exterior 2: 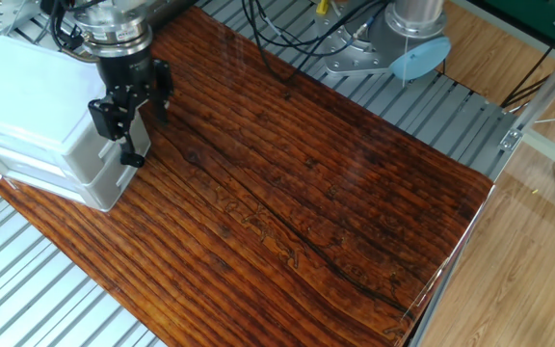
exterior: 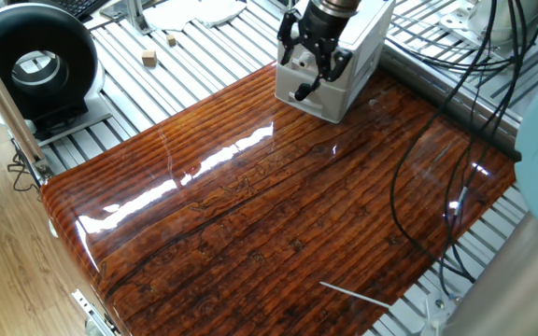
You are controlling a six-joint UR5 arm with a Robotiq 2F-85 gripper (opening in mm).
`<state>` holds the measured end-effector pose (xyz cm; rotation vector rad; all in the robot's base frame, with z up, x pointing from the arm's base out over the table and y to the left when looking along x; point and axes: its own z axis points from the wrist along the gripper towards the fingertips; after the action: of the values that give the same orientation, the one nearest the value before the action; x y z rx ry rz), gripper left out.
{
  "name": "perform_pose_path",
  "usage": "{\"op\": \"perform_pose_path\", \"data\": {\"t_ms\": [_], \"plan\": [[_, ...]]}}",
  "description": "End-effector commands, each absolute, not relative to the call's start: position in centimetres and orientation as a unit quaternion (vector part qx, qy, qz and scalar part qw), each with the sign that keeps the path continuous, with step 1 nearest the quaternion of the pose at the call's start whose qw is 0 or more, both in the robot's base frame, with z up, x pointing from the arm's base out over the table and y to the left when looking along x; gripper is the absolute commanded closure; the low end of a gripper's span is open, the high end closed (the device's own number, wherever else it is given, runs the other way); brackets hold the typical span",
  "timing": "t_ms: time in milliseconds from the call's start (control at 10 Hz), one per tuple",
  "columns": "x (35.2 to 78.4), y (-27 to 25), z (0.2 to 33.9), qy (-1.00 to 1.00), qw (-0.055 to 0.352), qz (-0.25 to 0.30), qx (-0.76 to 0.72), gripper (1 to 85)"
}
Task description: Grasp the handle and close the drawer
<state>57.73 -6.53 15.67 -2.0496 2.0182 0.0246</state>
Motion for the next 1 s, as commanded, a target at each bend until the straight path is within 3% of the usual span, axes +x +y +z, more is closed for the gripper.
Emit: {"op": "perform_pose_path", "data": {"t_ms": [0,300,500,600,900], "plan": [[58.8,-4.4,19.1,0.775,0.149,0.022,-0.613,24.3],[60.4,-3.9,21.8,0.851,0.152,0.002,-0.503,48.3],[61.9,-4.9,22.4,0.850,0.150,-0.043,-0.503,64.0],[62.6,-5.6,22.6,0.849,0.154,-0.061,-0.501,84.7],[63.2,-7.4,22.5,0.830,0.142,-0.100,-0.530,84.7]]}}
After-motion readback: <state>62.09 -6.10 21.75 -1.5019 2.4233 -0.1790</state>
